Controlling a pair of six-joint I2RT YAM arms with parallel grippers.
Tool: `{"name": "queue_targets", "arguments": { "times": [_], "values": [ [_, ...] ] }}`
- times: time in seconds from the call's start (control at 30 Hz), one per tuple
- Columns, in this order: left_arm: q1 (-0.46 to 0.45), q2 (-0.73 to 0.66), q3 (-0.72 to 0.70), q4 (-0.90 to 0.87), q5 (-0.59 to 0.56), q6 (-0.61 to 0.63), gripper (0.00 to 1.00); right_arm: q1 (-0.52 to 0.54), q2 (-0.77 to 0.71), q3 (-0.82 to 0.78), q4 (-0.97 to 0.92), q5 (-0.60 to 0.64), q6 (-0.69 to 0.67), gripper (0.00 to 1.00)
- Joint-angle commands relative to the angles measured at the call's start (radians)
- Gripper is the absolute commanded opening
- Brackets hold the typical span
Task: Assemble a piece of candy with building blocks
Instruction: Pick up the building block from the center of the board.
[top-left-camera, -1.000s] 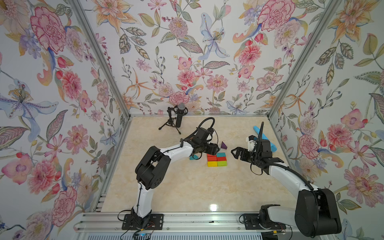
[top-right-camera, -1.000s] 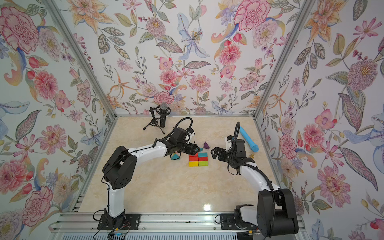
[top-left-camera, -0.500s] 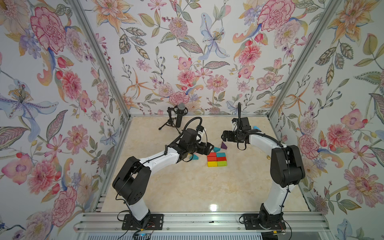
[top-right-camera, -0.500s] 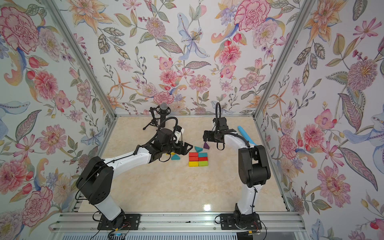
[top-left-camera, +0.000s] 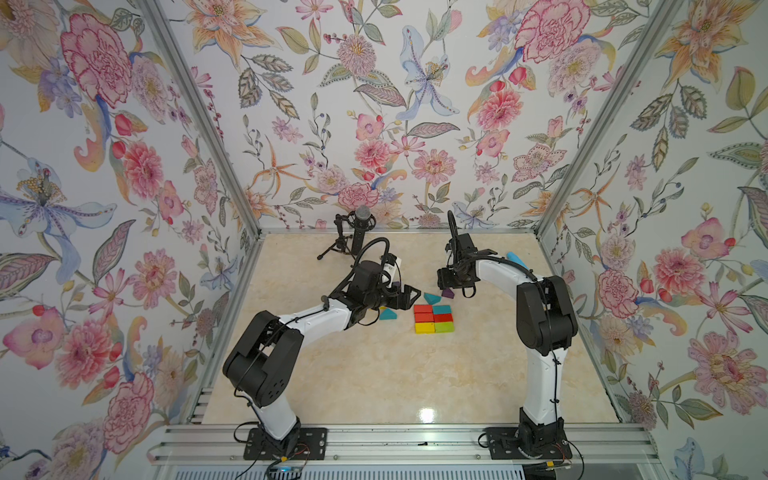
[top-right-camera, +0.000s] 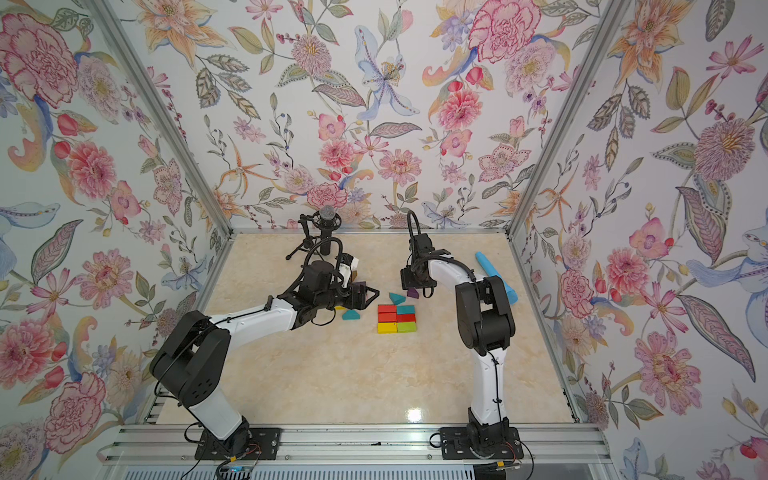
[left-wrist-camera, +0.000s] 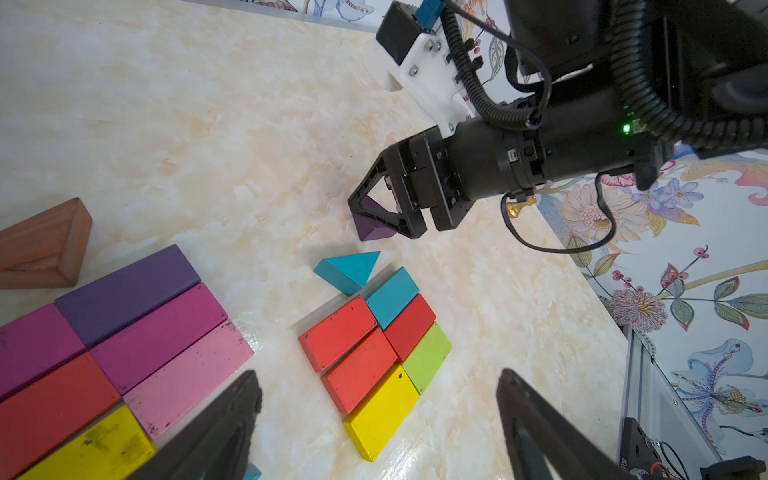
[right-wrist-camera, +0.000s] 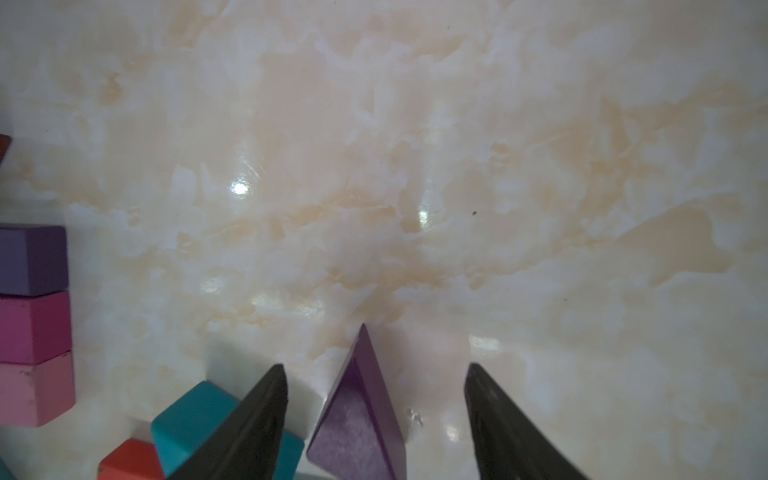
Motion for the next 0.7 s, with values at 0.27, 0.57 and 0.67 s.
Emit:
{"name": "queue_targets", "arguments": {
  "times": [0.27,0.57,0.67],
  "values": [
    [0.034,-0.003,-0.040,0.060,0.036,-0.027,0.90,0.011,0.045,0.010,-0.059,0.025,-0.037,0.62],
    [0.045,-0.009,-0.047,0.071,0.039,-0.038,0.90,0.022,0.057,0.011,-0.070,0.028,-0.038,0.61],
    [0.049,-0.015,-0.053,0.074,0.044,-0.041,0.90,0.021,0.053,0.008,-0.073,0.033,-0.040,0.56]
  ]
}}
